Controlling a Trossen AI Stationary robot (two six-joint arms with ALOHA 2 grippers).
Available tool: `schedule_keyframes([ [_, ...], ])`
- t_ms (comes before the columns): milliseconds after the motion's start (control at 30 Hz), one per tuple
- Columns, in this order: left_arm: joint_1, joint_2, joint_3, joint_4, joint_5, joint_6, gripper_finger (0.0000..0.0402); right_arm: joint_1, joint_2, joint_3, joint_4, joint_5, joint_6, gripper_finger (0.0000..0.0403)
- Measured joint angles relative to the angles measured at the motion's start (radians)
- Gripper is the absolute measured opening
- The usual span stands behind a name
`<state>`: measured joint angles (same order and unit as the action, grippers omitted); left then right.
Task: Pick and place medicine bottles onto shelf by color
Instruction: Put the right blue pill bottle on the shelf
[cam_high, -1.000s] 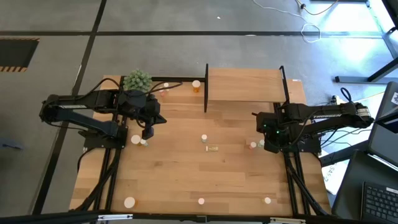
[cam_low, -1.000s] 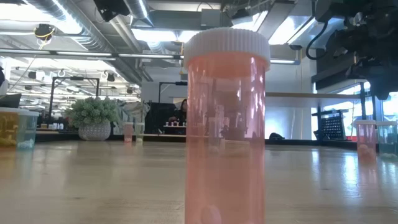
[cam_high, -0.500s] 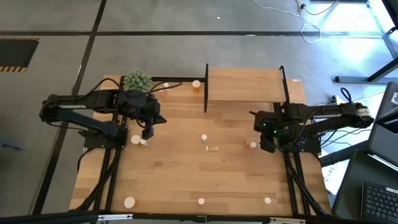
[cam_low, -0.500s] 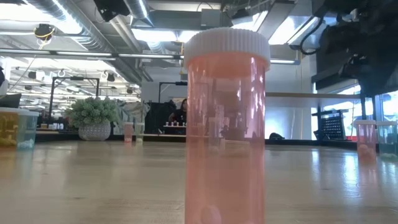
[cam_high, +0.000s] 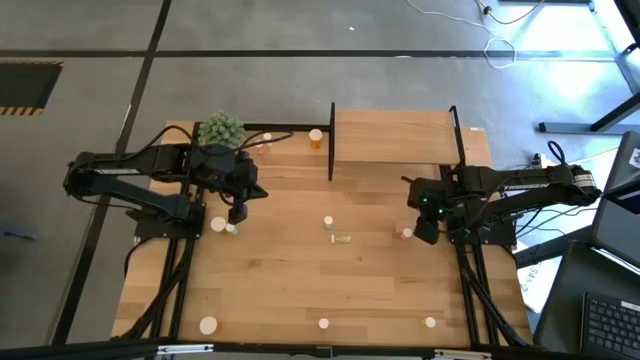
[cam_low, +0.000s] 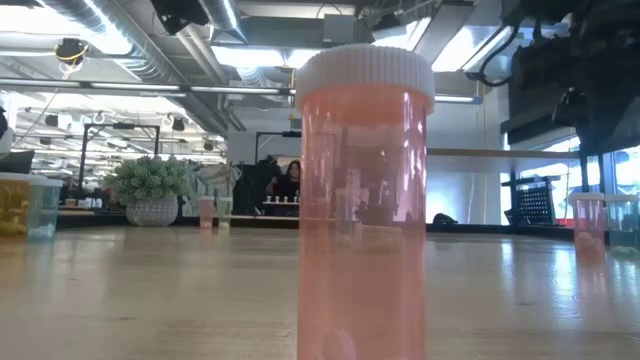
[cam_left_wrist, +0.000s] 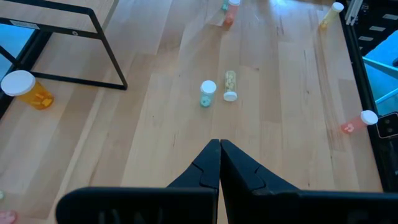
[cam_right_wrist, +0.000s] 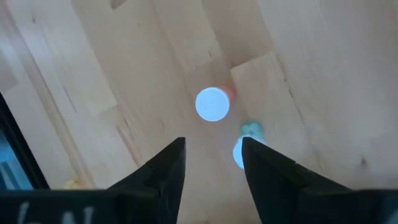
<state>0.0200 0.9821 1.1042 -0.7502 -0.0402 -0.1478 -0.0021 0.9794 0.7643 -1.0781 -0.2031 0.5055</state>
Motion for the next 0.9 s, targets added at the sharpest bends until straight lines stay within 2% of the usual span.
schedule_keyframes([
  [233,0.000,0.000,0.000,0.000,0.000,0.000,0.0000,0.000,0.000,0.000,-0.013,0.001,0.011,0.0161],
  [467,0.000,0.000,-0.001,0.000,0.000,0.000,0.0000,0.000,0.000,0.000,-0.015,0.064,0.012,0.0163],
  [767,0.000,0.000,-0.001,0.000,0.000,0.000,0.0000,0.000,0.000,0.000,-0.056,0.030,0.013,0.0231],
  [900,0.000,0.000,-0.001,0.000,0.000,0.000,0.0000,0.004,0.000,0.000,-0.100,0.013,0.025,0.0238],
])
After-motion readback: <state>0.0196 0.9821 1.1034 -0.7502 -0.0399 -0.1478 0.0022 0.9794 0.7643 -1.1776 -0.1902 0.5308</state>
